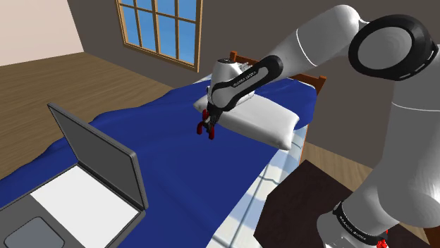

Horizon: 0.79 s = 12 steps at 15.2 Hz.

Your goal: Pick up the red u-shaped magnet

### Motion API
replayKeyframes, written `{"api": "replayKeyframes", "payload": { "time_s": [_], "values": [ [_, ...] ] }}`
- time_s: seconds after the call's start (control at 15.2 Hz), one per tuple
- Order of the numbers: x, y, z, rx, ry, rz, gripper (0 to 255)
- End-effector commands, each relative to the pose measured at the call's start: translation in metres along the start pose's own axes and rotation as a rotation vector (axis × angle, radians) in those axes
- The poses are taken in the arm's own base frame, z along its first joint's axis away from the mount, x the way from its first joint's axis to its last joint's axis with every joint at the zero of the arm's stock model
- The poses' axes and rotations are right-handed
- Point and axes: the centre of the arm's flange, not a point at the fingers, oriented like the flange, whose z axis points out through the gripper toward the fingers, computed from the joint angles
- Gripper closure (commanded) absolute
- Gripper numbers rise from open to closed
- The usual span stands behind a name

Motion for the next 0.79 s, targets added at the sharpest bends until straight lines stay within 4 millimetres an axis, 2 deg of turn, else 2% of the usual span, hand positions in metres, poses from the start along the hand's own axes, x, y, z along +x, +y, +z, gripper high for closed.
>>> {"api": "replayKeyframes", "payload": {
  "time_s": [0.0, 0.59, 0.73],
  "values": [
    [0.002, 0.0, -0.012, 0.0, 0.0, 0.0, 255],
    [0.007, -0.001, -0.059, 0.0, 0.0, 0.0, 255],
    [0.007, -0.001, -0.06, 0.0, 0.0, 0.0, 255]
  ]
}}
